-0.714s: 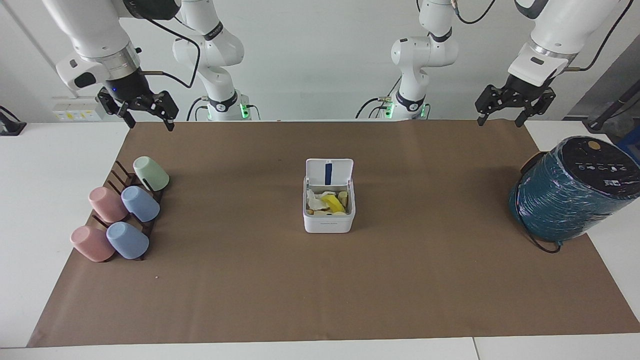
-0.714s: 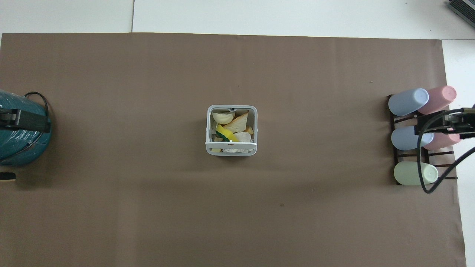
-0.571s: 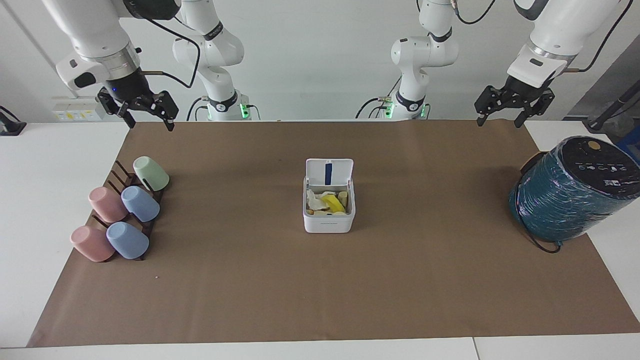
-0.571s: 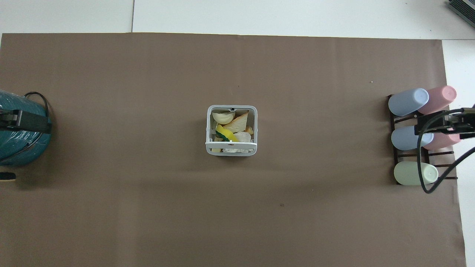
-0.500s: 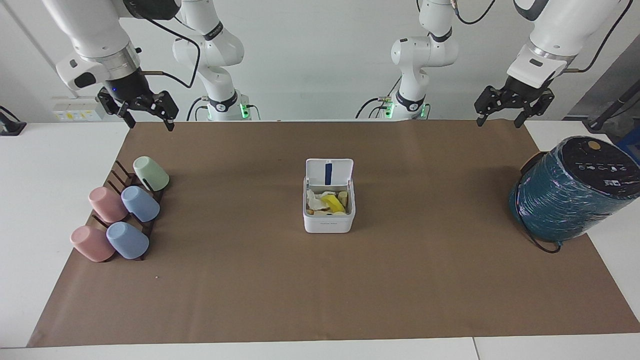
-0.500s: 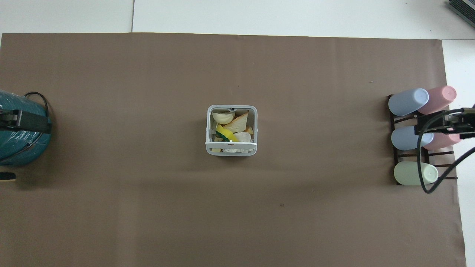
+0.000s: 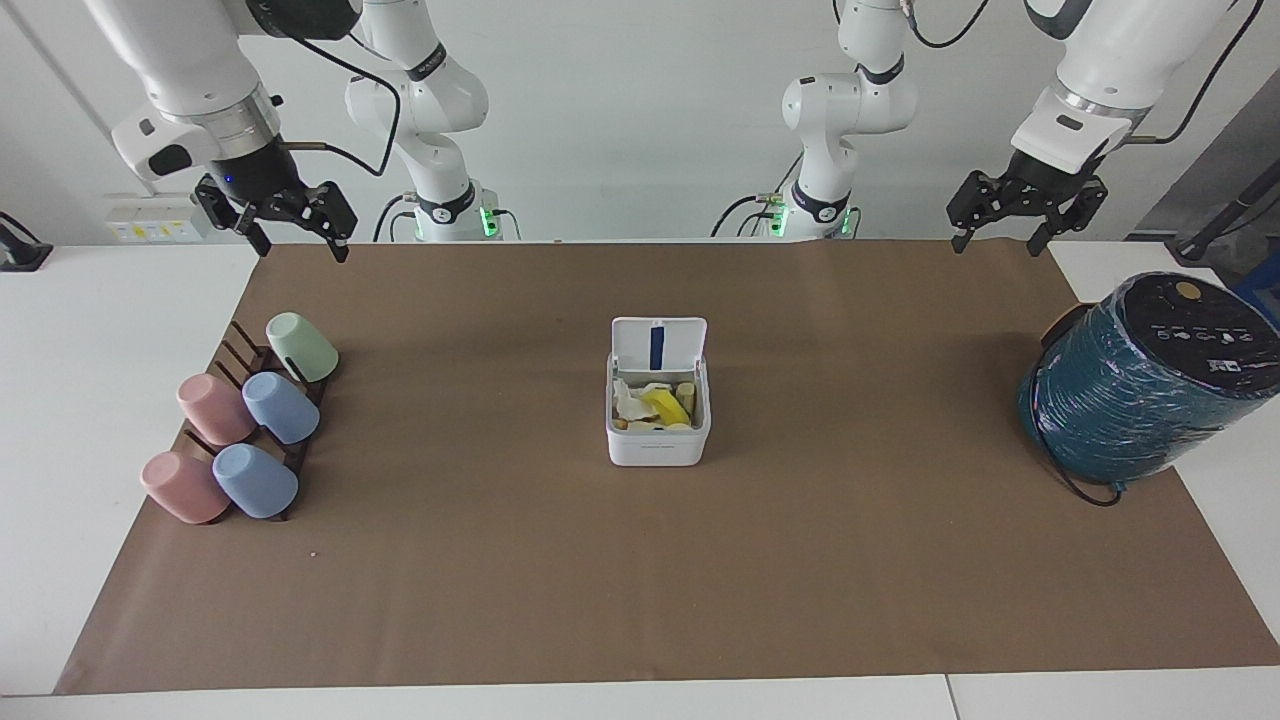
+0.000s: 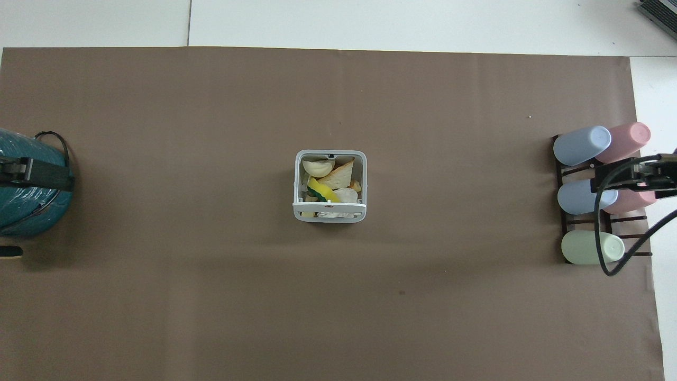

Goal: Close trash can lid

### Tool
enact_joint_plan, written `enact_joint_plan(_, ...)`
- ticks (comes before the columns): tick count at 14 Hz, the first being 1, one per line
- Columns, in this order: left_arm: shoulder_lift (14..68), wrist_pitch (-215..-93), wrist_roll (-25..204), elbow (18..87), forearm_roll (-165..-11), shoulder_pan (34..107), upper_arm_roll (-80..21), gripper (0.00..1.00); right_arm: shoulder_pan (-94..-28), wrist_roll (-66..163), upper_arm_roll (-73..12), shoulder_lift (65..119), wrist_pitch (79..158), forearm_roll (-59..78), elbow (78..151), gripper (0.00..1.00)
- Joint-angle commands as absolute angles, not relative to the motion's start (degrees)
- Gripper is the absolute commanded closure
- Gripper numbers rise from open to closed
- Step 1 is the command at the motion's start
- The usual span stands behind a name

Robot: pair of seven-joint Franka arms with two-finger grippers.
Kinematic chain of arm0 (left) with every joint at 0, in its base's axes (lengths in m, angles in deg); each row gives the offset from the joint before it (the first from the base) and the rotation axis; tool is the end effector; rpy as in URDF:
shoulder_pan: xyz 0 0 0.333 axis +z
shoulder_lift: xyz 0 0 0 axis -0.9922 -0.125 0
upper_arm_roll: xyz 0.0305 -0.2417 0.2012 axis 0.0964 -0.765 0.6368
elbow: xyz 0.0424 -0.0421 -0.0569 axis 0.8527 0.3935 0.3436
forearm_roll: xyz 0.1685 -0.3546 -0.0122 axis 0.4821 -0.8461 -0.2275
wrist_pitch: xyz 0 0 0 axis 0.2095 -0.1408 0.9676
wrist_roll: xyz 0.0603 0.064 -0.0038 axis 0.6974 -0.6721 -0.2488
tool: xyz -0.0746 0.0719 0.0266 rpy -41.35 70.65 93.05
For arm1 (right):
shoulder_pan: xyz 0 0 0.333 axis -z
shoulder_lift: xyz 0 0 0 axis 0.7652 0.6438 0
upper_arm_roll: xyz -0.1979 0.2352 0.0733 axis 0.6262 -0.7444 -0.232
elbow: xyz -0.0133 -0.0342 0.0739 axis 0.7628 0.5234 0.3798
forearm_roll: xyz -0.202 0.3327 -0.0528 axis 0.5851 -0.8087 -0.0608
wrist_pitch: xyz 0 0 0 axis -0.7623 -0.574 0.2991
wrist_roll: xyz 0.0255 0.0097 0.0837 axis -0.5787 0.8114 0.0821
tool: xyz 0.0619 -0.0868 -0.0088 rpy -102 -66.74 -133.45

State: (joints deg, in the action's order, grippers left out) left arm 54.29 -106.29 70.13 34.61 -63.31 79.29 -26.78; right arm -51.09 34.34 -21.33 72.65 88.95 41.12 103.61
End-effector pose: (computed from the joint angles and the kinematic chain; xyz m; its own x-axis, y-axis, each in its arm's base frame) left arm 0.5331 -0.0367 0.6507 0.9887 -0.1413 0.0502 -0.1417 -0.9899 0.0033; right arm 0.5286 -0.0076 0.6348 0.9935 -0.1125 -0.0196 -0.1120 -0.9934 0.0232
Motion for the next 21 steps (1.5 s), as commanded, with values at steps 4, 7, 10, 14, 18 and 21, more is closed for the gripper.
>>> enact_joint_plan(4,57.91,-114.66,76.41,42.68,-63.68,70.98,-27.16,0.00,-50.10,35.87,-22.10,71.75,88.21,40.86,104.10,0.00)
enact_joint_plan(7,60.63,-117.90,82.65,48.12,-63.51,63.59,-27.16,0.00,-50.10,35.79,-22.10,71.75,88.21,40.86,104.10,0.00)
enact_joint_plan(10,61.43,-121.33,87.85,50.42,-63.51,57.96,-27.60,0.19,-50.10,35.79,-22.10,71.75,88.21,40.86,104.10,0.00)
enact_joint_plan(14,62.04,-122.73,90.32,52.17,-63.59,52.07,-27.96,1.00,-50.10,35.87,-22.10,71.75,88.21,40.86,104.10,0.00)
enact_joint_plan(18,61.09,-128.44,92.76,54.12,-63.59,46.45,-27.96,1.00,-50.10,35.79,-22.10,71.75,88.21,40.86,104.10,0.00)
enact_joint_plan(21,57.40,-133.36,97.08,53.94,-63.51,43.36,-27.96,1.00,-50.10,35.87,-22.10,71.75,88.21,40.86,104.10,0.00)
